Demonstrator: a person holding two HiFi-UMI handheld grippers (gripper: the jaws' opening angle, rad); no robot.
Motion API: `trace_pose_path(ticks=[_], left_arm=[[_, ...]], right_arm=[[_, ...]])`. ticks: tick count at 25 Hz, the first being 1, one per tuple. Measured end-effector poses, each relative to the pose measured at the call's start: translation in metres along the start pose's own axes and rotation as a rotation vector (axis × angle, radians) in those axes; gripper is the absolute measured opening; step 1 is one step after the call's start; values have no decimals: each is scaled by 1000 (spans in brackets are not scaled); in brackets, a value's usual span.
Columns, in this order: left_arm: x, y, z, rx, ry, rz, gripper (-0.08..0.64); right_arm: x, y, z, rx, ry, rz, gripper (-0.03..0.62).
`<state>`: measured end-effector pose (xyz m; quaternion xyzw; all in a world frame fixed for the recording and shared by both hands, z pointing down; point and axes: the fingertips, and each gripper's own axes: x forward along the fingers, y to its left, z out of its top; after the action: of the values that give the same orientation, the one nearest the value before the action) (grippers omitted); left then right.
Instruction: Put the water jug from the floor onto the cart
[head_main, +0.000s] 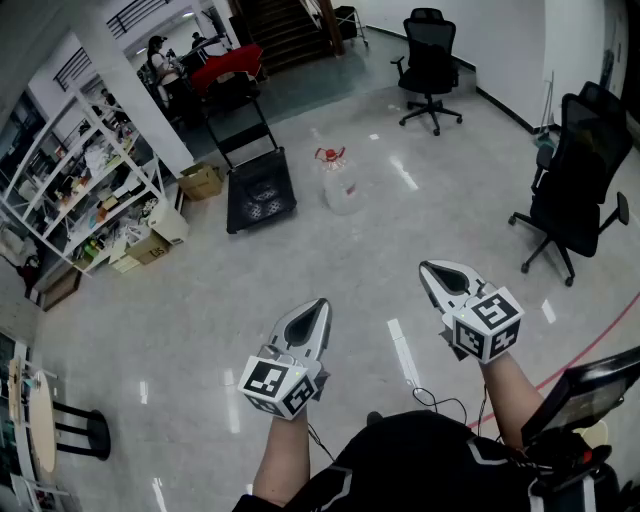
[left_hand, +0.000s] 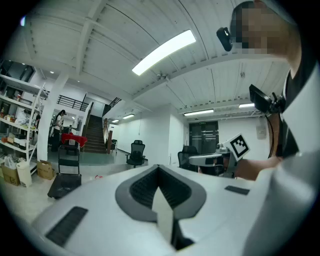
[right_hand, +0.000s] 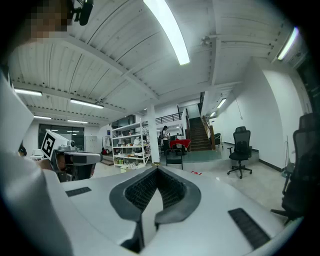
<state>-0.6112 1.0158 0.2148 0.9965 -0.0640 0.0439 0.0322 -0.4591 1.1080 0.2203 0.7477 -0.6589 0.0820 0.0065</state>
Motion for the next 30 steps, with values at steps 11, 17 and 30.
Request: trace_pose_path(ticks=[11, 17, 30], left_arm=[[-1, 19, -1, -28, 2, 0, -6], [-6, 30, 1, -27, 0, 1, -6], [-17, 63, -3, -40, -13, -22, -6]], right_arm=[[16, 6, 7, -13, 7, -5, 2], [31, 17, 11, -27, 11, 9, 2], [61, 42, 11, -1, -1, 7, 2]])
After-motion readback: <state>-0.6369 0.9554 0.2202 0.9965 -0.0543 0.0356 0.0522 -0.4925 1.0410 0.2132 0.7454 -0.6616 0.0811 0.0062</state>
